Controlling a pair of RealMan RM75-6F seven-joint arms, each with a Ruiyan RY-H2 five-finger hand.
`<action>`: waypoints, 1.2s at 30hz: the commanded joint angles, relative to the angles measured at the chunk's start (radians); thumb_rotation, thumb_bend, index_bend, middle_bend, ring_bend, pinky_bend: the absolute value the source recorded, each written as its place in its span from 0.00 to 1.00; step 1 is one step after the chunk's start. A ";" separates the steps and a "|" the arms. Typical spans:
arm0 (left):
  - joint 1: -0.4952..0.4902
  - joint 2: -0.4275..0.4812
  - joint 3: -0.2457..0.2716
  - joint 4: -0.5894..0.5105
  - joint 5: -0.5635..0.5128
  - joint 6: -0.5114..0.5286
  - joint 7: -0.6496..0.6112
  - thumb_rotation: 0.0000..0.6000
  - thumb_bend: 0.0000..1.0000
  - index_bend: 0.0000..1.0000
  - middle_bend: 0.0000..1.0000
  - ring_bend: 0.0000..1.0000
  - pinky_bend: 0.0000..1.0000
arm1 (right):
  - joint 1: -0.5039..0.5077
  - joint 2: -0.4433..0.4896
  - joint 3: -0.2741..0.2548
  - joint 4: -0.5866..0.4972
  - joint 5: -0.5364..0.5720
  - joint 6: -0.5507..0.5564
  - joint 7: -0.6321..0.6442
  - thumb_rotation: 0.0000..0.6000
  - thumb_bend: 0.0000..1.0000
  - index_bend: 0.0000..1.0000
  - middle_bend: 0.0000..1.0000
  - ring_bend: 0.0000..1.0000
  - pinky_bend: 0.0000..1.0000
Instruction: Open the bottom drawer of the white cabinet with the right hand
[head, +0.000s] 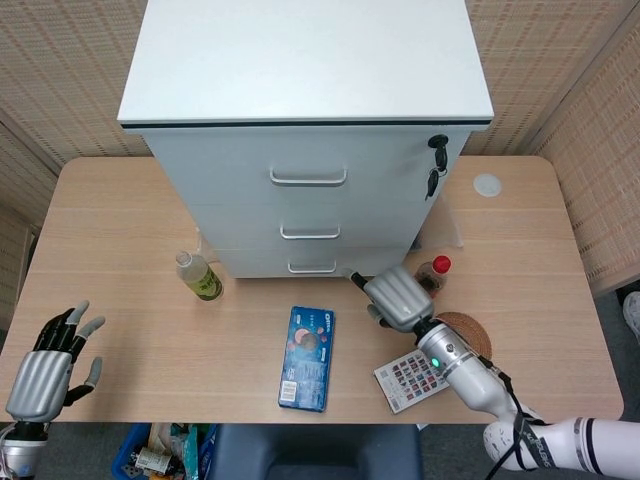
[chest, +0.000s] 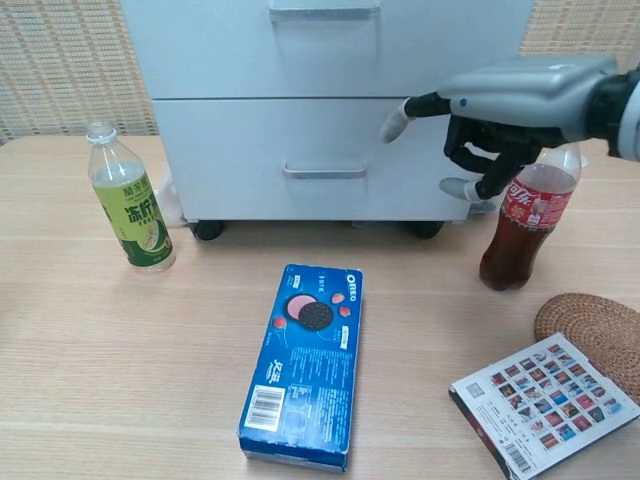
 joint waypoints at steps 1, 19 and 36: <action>0.000 -0.001 0.000 0.002 -0.002 -0.001 -0.001 1.00 0.47 0.18 0.04 0.05 0.09 | 0.047 -0.044 -0.002 0.039 0.051 0.001 -0.038 1.00 0.41 0.15 0.81 0.86 0.89; 0.007 0.002 0.003 0.014 -0.018 -0.009 -0.008 1.00 0.47 0.18 0.04 0.05 0.09 | 0.180 -0.164 -0.053 0.176 0.175 0.045 -0.086 1.00 0.42 0.15 0.81 0.86 0.89; 0.006 0.001 -0.001 0.017 -0.020 -0.011 -0.010 1.00 0.47 0.18 0.04 0.05 0.09 | 0.238 -0.184 -0.085 0.207 0.203 0.055 -0.079 1.00 0.42 0.15 0.81 0.86 0.89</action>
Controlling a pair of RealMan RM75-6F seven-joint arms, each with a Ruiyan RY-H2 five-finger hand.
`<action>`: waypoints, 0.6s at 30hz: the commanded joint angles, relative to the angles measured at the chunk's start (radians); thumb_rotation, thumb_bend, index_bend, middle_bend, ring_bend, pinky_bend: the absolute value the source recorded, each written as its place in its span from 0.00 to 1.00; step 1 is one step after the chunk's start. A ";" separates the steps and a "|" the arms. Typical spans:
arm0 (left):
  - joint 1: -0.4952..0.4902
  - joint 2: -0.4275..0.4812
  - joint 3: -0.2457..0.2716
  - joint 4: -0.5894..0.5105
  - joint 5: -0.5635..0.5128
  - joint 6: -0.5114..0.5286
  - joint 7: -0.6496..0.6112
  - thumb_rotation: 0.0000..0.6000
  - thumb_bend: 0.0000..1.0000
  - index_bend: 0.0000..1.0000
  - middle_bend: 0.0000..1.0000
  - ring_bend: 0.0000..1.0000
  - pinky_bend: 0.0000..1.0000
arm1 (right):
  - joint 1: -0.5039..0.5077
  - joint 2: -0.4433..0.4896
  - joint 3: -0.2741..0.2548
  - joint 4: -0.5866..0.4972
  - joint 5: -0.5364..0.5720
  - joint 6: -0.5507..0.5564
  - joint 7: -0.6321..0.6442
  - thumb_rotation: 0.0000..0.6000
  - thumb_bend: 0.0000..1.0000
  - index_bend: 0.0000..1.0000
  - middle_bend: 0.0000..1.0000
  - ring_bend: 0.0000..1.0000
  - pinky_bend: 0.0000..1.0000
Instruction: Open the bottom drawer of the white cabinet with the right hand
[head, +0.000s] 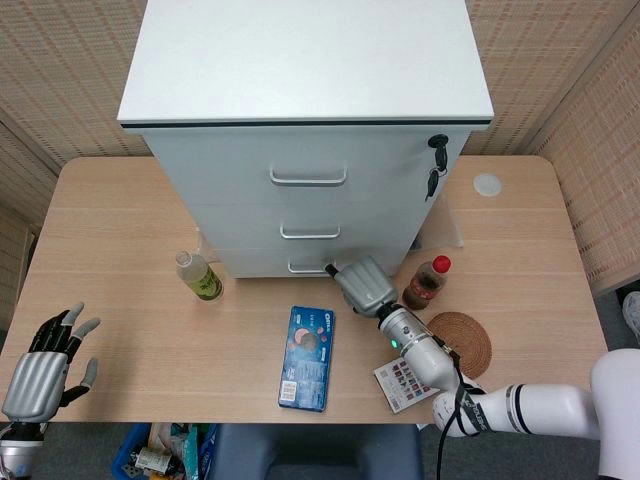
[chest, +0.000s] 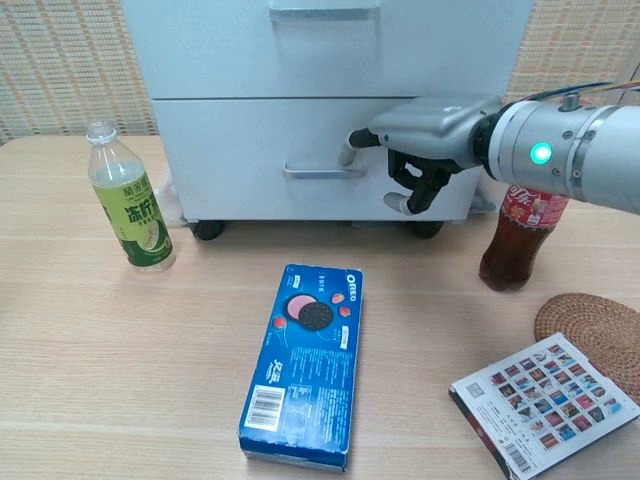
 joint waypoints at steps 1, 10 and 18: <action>0.001 0.000 0.000 0.001 -0.002 -0.001 -0.002 1.00 0.47 0.18 0.04 0.05 0.09 | 0.006 -0.002 -0.008 -0.001 0.001 0.002 -0.004 1.00 0.42 0.15 0.81 0.86 0.89; 0.001 -0.004 0.001 0.007 -0.004 -0.005 -0.006 1.00 0.47 0.18 0.04 0.05 0.09 | 0.020 0.001 -0.030 -0.021 0.011 0.019 -0.014 1.00 0.42 0.15 0.81 0.86 0.89; 0.002 -0.007 0.001 0.013 -0.004 -0.004 -0.011 1.00 0.47 0.18 0.04 0.05 0.09 | 0.028 0.008 -0.049 -0.047 0.017 0.036 -0.023 1.00 0.42 0.15 0.81 0.86 0.89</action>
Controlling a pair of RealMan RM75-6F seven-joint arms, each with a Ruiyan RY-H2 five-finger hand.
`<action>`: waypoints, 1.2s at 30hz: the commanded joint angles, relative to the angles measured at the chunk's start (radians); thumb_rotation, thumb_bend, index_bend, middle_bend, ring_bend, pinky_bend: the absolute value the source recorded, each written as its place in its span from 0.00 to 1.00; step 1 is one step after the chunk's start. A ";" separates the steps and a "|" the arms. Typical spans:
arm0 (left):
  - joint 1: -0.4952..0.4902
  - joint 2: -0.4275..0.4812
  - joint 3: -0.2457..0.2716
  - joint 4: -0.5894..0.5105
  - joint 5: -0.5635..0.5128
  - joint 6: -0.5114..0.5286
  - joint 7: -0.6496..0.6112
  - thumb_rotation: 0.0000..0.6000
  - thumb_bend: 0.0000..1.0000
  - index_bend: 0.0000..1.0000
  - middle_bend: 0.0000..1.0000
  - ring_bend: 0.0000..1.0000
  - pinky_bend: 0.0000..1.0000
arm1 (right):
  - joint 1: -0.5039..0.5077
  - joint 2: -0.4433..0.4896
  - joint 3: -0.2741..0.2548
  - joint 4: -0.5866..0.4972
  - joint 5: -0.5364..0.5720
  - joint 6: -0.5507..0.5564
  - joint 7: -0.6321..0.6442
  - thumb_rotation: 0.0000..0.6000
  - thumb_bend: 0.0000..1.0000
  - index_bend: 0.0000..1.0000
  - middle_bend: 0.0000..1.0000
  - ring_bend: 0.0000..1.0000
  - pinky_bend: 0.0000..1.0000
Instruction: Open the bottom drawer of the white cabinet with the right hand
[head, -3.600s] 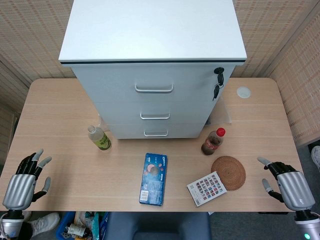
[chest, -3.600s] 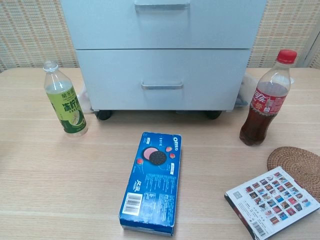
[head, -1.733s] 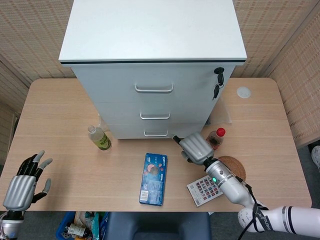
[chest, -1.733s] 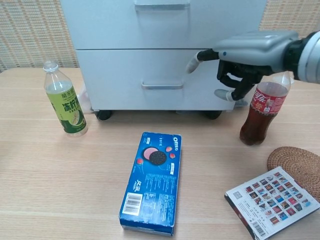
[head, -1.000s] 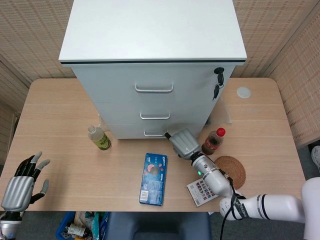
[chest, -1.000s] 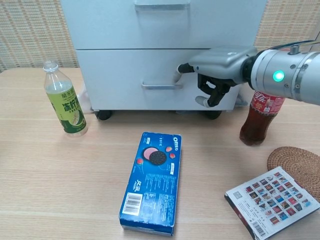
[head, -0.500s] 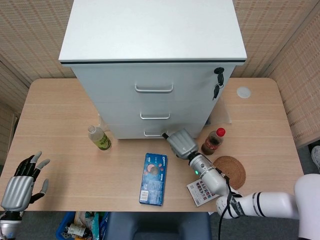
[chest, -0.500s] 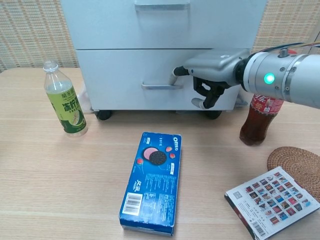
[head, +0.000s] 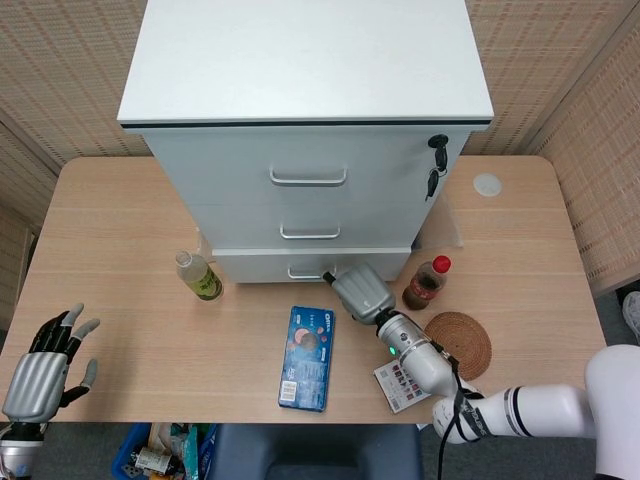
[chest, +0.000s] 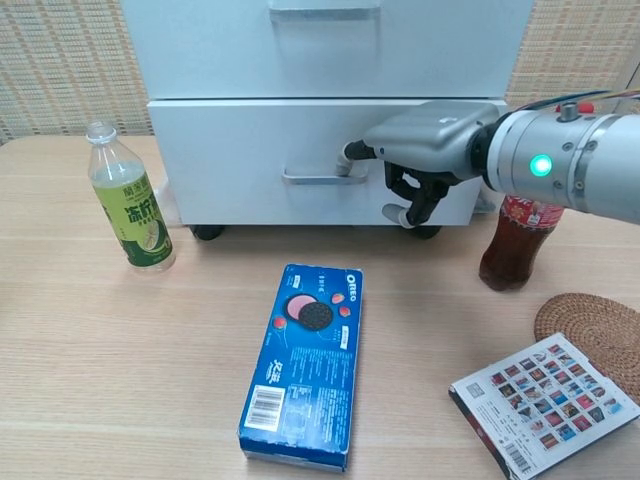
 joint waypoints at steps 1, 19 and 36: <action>0.001 -0.001 0.001 0.001 0.001 0.001 -0.001 1.00 0.47 0.18 0.04 0.05 0.09 | 0.001 0.003 -0.006 -0.010 -0.001 0.005 -0.002 1.00 0.42 0.15 0.81 0.86 0.89; 0.007 -0.008 0.001 0.016 0.000 0.007 -0.014 1.00 0.47 0.18 0.04 0.05 0.09 | -0.031 0.053 -0.087 -0.143 -0.065 0.074 -0.034 1.00 0.42 0.15 0.81 0.86 0.89; 0.011 -0.017 0.001 0.034 -0.001 0.010 -0.029 1.00 0.47 0.18 0.04 0.05 0.09 | -0.069 0.066 -0.145 -0.226 -0.147 0.118 -0.064 1.00 0.42 0.15 0.81 0.86 0.89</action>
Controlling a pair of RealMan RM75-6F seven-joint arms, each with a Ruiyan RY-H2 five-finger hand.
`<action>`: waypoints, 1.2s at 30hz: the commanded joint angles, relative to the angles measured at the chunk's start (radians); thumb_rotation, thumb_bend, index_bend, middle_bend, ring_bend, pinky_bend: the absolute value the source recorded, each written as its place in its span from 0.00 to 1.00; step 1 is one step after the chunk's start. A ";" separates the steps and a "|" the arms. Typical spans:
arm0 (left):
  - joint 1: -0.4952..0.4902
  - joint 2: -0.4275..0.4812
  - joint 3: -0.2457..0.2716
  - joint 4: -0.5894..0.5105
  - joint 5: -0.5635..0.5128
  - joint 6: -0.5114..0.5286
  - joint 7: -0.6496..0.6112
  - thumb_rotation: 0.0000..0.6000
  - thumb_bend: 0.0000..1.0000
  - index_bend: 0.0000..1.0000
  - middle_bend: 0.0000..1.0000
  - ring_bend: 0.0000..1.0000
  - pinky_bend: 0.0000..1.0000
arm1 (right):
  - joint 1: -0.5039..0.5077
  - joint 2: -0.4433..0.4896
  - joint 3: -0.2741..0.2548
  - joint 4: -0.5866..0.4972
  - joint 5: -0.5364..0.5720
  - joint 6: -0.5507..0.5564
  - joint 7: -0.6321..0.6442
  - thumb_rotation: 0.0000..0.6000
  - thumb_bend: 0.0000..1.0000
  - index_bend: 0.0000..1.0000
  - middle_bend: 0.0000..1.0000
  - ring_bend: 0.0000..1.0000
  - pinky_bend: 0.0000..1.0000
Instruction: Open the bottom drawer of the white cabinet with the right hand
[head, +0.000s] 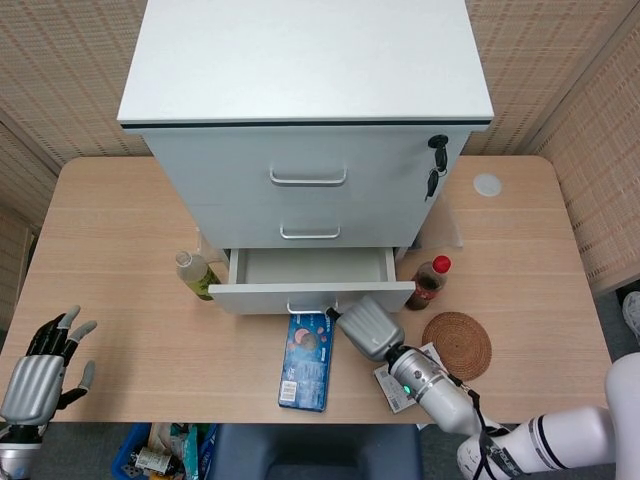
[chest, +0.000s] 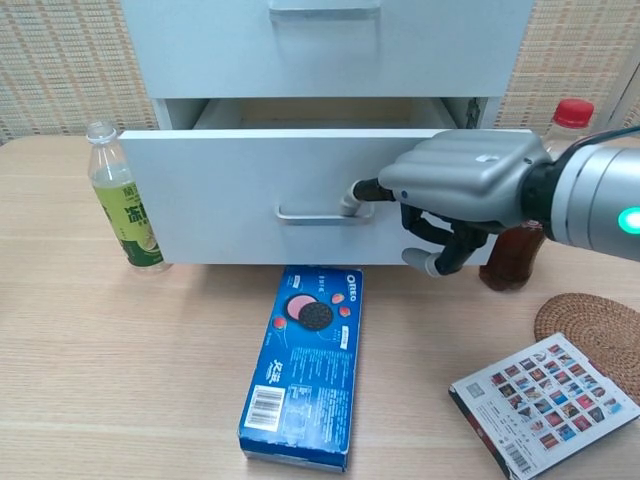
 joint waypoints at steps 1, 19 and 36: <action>0.000 -0.001 0.000 0.002 0.000 0.000 -0.001 1.00 0.47 0.18 0.04 0.05 0.09 | -0.010 0.002 -0.011 -0.016 -0.020 0.013 -0.009 1.00 0.42 0.15 0.81 0.86 0.89; -0.005 -0.006 -0.002 0.014 0.001 -0.007 -0.004 1.00 0.47 0.18 0.04 0.05 0.09 | -0.062 -0.007 -0.043 -0.061 -0.059 0.060 -0.060 1.00 0.42 0.15 0.81 0.87 0.89; -0.010 -0.008 -0.001 0.018 0.003 -0.012 -0.006 1.00 0.47 0.18 0.04 0.05 0.09 | -0.146 0.020 -0.123 -0.137 -0.168 0.102 -0.066 1.00 0.42 0.15 0.81 0.87 0.89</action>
